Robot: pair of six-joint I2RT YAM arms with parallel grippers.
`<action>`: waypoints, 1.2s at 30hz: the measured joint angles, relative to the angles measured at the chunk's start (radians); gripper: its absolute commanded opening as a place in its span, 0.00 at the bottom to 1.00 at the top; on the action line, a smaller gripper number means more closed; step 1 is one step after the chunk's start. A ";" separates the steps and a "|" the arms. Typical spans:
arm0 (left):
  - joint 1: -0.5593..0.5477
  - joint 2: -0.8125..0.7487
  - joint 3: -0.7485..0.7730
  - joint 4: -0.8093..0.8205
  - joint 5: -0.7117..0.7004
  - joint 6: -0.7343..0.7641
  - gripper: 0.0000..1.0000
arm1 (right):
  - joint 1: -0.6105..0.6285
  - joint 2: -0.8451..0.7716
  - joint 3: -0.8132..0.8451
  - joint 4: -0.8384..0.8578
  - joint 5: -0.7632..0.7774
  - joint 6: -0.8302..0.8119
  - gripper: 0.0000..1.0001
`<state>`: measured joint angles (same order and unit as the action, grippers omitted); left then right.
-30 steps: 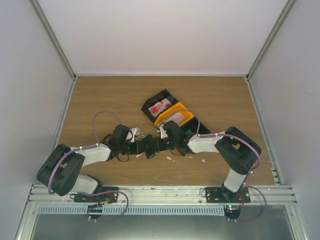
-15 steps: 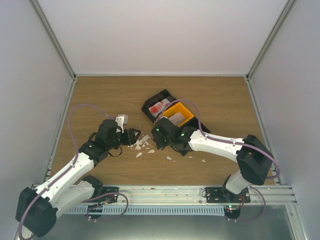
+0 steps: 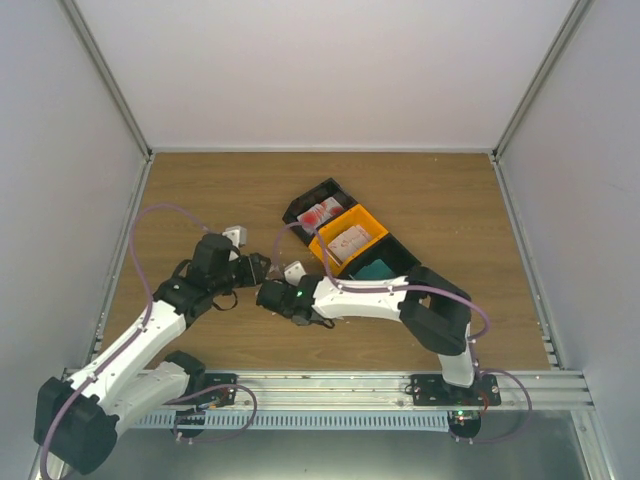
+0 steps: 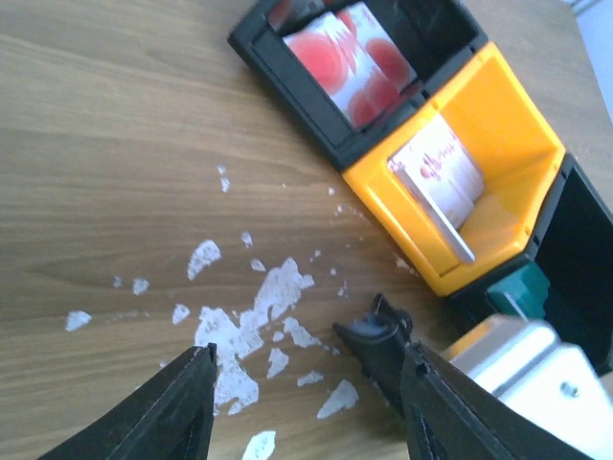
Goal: Put the credit cards into the card holder
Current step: Close the card holder at the center of the board.
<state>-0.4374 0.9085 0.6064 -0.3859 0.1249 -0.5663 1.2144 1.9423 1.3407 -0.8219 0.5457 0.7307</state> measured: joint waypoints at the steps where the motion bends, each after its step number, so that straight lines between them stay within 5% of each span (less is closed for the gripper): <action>1: 0.006 0.000 0.011 -0.010 -0.009 0.001 0.55 | 0.009 0.011 0.013 -0.001 0.001 -0.002 0.09; 15: 0.053 0.009 0.084 -0.056 -0.017 0.001 0.59 | 0.026 0.024 -0.033 0.269 -0.233 -0.117 0.51; 23: 0.067 0.011 0.075 -0.058 0.010 0.001 0.61 | -0.043 -0.206 -0.264 0.520 -0.446 -0.142 0.53; 29: 0.068 0.022 -0.005 -0.031 0.075 -0.008 0.61 | -0.127 -0.362 -0.372 0.581 -0.434 -0.109 0.50; 36: 0.068 0.106 -0.169 0.071 0.236 -0.058 0.59 | -0.217 -0.359 -0.406 0.549 -0.422 -0.095 0.46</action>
<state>-0.3691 1.0149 0.4370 -0.3145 0.3607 -0.6239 0.9970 1.5837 0.9352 -0.2729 0.1238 0.6357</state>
